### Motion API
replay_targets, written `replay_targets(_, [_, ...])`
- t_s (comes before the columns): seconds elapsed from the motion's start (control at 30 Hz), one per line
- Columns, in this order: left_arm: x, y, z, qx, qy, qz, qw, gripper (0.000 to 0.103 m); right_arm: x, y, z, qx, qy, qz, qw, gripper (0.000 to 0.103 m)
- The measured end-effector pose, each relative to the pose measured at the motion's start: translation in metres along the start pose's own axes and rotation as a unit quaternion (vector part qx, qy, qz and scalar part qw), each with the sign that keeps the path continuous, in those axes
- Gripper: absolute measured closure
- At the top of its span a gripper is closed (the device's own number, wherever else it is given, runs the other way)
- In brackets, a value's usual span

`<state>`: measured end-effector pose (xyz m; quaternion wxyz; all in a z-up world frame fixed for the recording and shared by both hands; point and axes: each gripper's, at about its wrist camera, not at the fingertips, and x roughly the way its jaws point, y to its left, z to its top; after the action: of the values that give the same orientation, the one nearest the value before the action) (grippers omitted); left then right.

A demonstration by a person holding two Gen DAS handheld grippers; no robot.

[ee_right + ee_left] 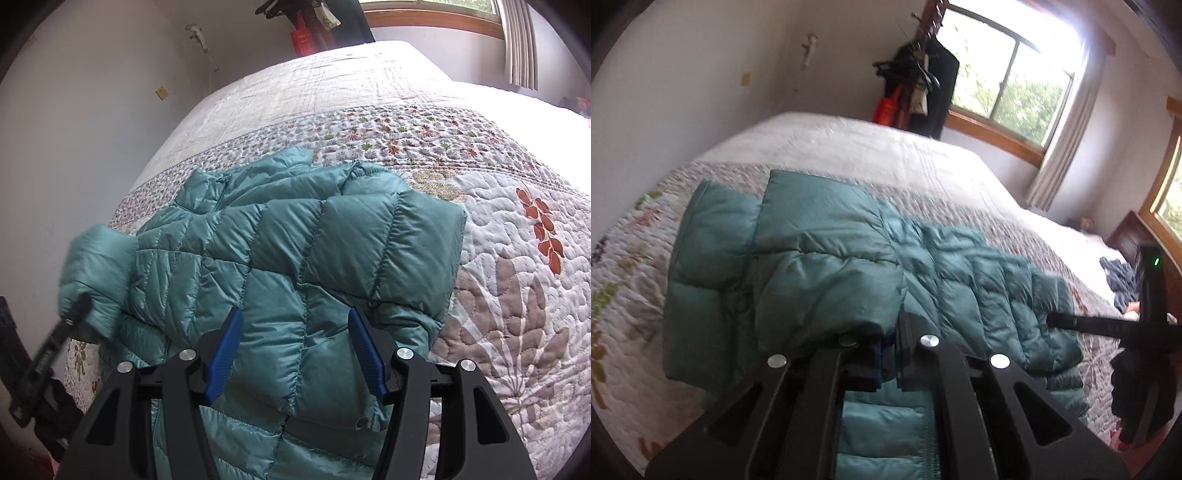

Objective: Fold large clothes

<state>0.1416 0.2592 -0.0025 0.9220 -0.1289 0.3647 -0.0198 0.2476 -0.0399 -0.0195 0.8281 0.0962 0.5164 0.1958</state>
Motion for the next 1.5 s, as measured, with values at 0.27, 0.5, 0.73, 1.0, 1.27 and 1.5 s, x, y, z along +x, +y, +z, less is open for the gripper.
replay_targets(0.27, [0.040, -0.003, -0.026, 0.010, 0.059, -0.015, 0.9981, 0.094, -0.001, 0.002, -0.001, -0.005, -0.001, 0.001, 1.000, 0.044])
replay_targets(0.5, [-0.024, 0.028, -0.016, -0.035, 0.046, -0.094, 0.9939, 0.066, -0.006, 0.013, -0.003, -0.015, -0.005, 0.002, 1.000, 0.044])
replay_targets(0.73, [-0.060, 0.075, 0.024, -0.073, -0.046, -0.047, 0.9952, 0.054, -0.006, 0.044, -0.013, -0.037, 0.015, 0.052, 0.998, 0.038])
replay_targets(1.0, [0.028, 0.131, 0.021, -0.098, 0.064, -0.022, 0.9929, 0.052, 0.030, 0.119, -0.009, -0.065, 0.085, 0.073, 0.992, 0.036])
replay_targets(1.27, [0.044, 0.157, 0.017, -0.129, 0.090, -0.045, 0.9865, 0.054, 0.068, 0.172, 0.000, -0.073, 0.105, 0.055, 0.990, 0.033])
replay_targets(1.5, [0.009, 0.161, 0.031, -0.125, 0.028, -0.021, 0.9915, 0.054, 0.087, 0.176, 0.000, -0.071, 0.114, 0.015, 0.991, 0.078])
